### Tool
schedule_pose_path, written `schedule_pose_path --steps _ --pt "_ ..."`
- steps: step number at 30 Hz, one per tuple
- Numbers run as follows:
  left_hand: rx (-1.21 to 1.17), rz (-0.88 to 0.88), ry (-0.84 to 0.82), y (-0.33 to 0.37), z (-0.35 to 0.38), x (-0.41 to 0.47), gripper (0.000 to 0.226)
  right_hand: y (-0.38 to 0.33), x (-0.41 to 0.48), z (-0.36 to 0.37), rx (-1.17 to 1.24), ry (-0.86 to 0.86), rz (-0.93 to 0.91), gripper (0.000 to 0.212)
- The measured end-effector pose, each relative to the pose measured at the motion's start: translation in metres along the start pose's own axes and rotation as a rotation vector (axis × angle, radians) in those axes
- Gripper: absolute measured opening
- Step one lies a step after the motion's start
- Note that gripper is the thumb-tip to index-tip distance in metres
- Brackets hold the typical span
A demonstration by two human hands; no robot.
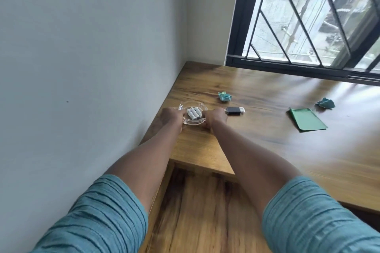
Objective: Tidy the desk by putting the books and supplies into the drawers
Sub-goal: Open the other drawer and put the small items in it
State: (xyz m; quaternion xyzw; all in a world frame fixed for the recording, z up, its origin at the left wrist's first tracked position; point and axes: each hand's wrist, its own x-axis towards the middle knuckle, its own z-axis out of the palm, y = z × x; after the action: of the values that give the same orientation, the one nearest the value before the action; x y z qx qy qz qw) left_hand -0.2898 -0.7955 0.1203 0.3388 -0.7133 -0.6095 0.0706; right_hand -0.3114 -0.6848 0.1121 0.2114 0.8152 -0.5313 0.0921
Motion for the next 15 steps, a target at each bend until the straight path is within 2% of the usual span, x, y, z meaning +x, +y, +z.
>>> schedule_pose_path --steps 5,9,12,15 --pt "-0.014 -0.002 -0.004 -0.005 -0.013 -0.044 0.036 0.019 -0.028 -0.025 0.045 -0.077 -0.010 0.013" --pt "0.006 0.006 0.003 -0.018 -0.021 -0.090 0.030 0.040 -0.063 -0.057 0.042 -0.164 -0.029 0.012" --pt "-0.018 -0.002 0.011 -0.038 -0.026 -0.133 0.031 0.065 -0.099 -0.085 0.036 -0.136 -0.033 0.017" --pt "-0.027 0.006 -0.010 -0.062 -0.027 -0.189 0.029 0.101 -0.145 -0.122 -0.082 -0.120 -0.061 0.017"
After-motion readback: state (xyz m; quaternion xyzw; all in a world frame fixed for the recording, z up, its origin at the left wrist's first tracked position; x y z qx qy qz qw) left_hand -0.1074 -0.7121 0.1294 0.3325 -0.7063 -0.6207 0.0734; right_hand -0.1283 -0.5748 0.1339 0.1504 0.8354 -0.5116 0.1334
